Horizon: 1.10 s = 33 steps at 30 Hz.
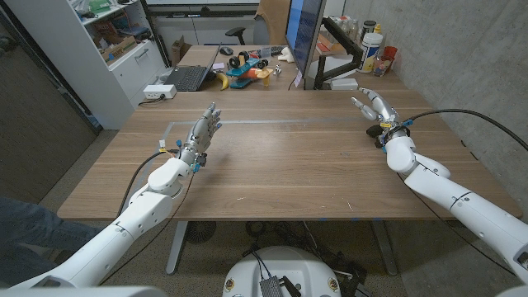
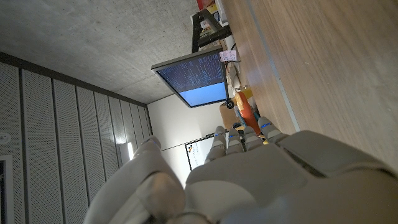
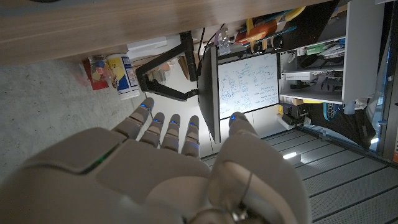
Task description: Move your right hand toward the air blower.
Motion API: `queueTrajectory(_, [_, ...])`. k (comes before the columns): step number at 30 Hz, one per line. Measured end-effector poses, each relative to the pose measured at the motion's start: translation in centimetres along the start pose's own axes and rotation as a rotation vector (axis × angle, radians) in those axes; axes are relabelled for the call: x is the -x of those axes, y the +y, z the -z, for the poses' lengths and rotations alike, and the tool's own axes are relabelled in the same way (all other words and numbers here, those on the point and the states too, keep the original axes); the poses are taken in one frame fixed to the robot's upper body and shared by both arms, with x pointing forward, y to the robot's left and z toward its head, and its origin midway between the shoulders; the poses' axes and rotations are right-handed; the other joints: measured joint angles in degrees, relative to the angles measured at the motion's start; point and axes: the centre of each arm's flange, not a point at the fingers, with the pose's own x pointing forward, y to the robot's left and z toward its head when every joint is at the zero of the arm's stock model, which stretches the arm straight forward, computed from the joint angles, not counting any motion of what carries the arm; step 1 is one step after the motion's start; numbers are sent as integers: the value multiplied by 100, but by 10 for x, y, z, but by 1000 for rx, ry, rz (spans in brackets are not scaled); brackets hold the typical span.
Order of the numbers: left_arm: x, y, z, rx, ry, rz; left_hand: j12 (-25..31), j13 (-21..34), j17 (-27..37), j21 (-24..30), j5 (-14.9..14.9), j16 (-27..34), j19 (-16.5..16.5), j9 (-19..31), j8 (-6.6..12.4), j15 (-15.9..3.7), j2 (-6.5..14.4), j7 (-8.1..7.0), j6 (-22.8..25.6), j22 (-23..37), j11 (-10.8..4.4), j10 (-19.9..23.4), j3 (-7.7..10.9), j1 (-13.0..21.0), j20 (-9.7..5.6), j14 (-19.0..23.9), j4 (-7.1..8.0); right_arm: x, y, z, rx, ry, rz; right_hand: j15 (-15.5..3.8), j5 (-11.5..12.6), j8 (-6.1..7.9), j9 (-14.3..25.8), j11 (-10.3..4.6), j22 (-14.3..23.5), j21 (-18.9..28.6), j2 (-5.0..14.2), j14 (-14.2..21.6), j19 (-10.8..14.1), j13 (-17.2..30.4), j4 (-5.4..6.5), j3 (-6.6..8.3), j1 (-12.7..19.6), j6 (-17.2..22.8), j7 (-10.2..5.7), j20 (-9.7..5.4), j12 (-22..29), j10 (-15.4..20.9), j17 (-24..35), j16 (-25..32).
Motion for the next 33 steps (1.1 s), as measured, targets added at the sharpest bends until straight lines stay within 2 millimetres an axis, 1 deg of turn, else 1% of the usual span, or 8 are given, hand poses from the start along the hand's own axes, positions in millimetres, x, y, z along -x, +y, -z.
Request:
queueTrajectory(7, [1, 0, 0, -2, 1, 0, 0, 0, 0, 0, 0, 0, 0, 0, 0, -31, 0, 2, 2, 0, 0, 0, -1, 0, 0, 32, -1, 1, -1, 0, 36, 2, 0, 0, 40, 0, 0, 7, 0, -8, 0, 0, 21, 0, 0, 0, 0, 9, -9, 21, 0, 7, 0, 0])
queueTrajectory(10, [2, 0, 0, -3, 0, 0, 0, 0, 0, 0, 0, 0, 0, 0, 0, -31, 0, 32, 31, 0, 0, 0, -15, 0, 0, 31, -15, 1, -1, 1, 48, 4, -2, 0, 40, 0, 0, 7, 0, -8, 0, 0, 21, 0, 0, 0, 0, 9, -9, 21, 0, 7, 1, 0])
queueTrajectory(13, [2, 0, -1, -5, -1, -1, 0, 0, 0, -44, 0, 0, 0, 0, 0, -31, 0, 31, 31, 0, 0, 0, -15, 0, 0, 32, -15, 1, -1, 1, 64, 6, -3, 0, 39, 0, 0, 7, 0, -30, 0, 0, 41, 0, 0, 0, 0, 9, -9, 0, 0, 7, 0, 0])
queueTrajectory(25, [3, -1, -2, -6, 0, -1, 0, 0, 0, -44, 0, 0, 0, 0, 0, -31, 23, 31, 30, 0, 0, -1, -15, -23, -1, 31, -15, -1, -2, 6, 129, 29, -15, 1, 39, 0, 0, 6, 0, -51, -2, 0, 41, 0, 0, 0, -2, 9, -9, 0, 0, 7, 1, 0])
queueTrajectory(26, [3, -2, -2, -6, 0, -1, 0, 0, 0, -44, 0, 0, 0, 0, 0, -31, 23, 31, 31, 0, 0, 0, -15, -23, -1, 31, -15, -1, -2, 7, 134, 32, -16, 0, 39, 0, 0, 6, 0, -51, -25, -1, 41, 0, 0, 0, -25, 9, -9, 0, 0, 7, 1, 0])
queueTrajectory(32, [3, -2, 0, -9, 6, -3, 0, 0, 0, -83, 0, 0, 0, -1, 0, -31, 23, 31, 30, 0, 0, -1, -15, -23, -1, 32, -15, -4, -1, 8, 163, 35, -28, 1, 39, 0, 0, 7, 0, -116, -17, -1, 37, 0, 0, 0, -30, 9, -9, 4, 0, 7, 1, 0])
queueTrajectory(33, [3, -2, 0, -9, 6, -3, 0, 0, 0, -83, 0, 0, 0, -1, 0, -31, 23, 31, 30, 0, 0, -1, -15, -23, -1, 31, -15, -4, -1, 8, 165, 37, -29, 1, 48, 0, 0, 7, 0, -116, 6, -1, 17, 0, 0, 0, -52, 8, -9, 23, 0, 7, 1, 0])
